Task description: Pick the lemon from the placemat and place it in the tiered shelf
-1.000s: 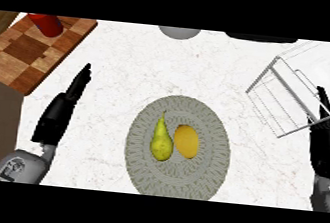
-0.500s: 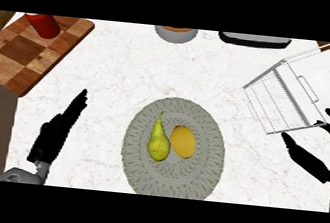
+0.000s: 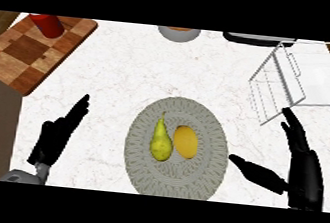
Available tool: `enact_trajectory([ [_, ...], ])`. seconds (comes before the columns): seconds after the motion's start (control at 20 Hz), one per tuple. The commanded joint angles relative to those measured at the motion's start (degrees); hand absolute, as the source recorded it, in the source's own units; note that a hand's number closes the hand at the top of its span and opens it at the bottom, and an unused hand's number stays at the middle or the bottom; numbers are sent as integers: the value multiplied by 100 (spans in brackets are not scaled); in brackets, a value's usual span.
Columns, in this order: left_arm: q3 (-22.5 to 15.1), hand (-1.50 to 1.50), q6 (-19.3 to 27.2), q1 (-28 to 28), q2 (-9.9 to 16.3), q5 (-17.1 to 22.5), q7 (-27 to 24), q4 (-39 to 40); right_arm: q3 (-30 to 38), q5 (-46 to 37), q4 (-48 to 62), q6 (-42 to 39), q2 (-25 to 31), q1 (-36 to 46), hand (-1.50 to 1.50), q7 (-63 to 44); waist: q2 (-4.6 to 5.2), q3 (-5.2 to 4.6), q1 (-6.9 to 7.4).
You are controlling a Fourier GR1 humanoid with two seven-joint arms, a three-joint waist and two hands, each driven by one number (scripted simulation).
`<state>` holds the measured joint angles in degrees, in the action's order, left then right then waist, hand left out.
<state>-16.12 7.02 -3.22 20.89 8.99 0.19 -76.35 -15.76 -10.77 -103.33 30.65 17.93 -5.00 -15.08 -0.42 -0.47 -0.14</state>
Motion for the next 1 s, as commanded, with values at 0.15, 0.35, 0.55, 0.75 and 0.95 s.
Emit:
enact_trajectory([
  [0.15, -94, 0, 65, -82, -126, -159, 185, -79, -1043, -766, -732, -961, 264, 649, -150, -2555, 34, 25, 63],
  [0.35, -63, 0, -48, 8, -110, -92, 48, 72, -1438, -1639, -578, -1814, 959, 1061, -150, -3798, 30, -14, 109],
  [0.55, -84, 0, -124, 19, 6, -133, 67, -64, -1778, -2428, -113, -2663, 1158, 1735, -150, -5068, 31, -14, 261],
  [0.75, -261, 0, -5, -172, -273, -218, 309, -113, -2200, -2885, 361, -3386, 410, 2700, -150, -6204, 49, 14, 275],
  [0.95, 56, 0, -158, -250, -8, -57, 402, -170, -2163, -2823, 989, -3789, -560, 3372, -150, -6638, 50, 33, 221],
])
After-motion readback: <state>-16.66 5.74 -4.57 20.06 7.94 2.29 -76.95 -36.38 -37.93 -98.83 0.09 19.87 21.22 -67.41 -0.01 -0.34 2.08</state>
